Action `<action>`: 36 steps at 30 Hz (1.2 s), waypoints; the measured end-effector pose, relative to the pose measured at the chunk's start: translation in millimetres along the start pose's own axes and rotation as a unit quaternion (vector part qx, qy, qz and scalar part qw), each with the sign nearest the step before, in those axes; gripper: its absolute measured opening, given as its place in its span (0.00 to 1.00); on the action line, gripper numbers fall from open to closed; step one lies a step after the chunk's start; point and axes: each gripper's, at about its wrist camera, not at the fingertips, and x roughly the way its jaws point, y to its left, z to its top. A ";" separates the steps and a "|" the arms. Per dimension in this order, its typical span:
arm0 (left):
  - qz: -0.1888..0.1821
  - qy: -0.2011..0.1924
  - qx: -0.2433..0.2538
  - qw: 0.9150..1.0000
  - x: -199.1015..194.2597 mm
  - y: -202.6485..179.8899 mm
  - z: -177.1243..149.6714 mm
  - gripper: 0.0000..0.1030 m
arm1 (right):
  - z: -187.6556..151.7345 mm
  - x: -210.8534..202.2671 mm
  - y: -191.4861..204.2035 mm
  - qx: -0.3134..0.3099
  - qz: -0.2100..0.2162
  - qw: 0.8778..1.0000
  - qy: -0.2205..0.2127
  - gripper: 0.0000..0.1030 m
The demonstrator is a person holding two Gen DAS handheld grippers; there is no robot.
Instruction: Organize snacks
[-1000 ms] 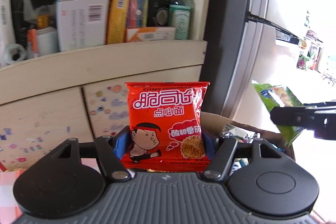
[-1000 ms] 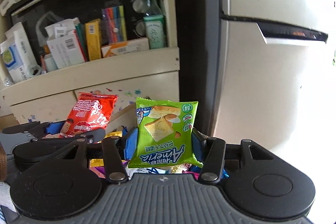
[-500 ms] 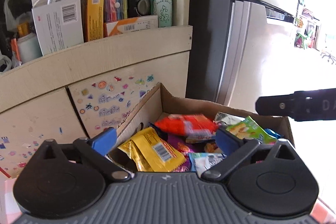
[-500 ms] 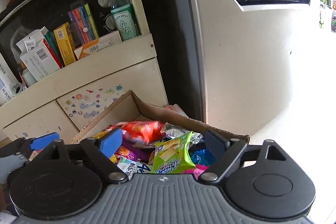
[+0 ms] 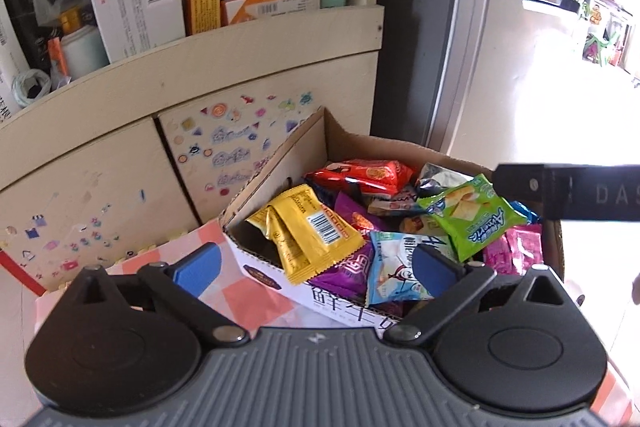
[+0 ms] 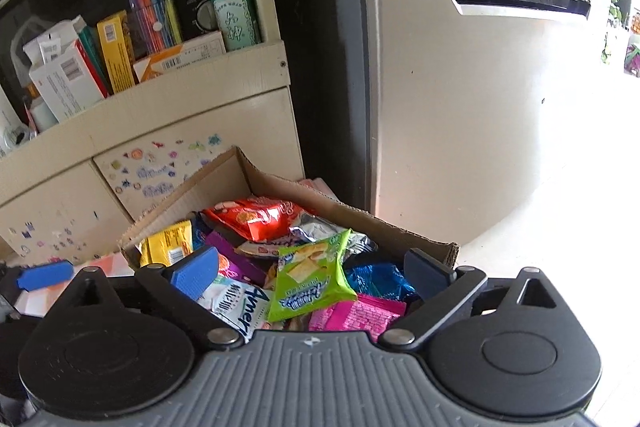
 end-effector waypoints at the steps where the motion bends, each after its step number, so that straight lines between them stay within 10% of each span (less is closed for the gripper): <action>1: 0.001 0.002 -0.002 1.000 0.7 0.9 0.5 0.98 | -0.4 1.1 0.0 -0.001 -0.002 1.000 0.004 0.99; 36: 0.057 0.046 -0.029 0.997 12.2 1.9 4.2 0.99 | -9.9 14.1 3.1 -0.038 -0.069 0.996 0.046 1.00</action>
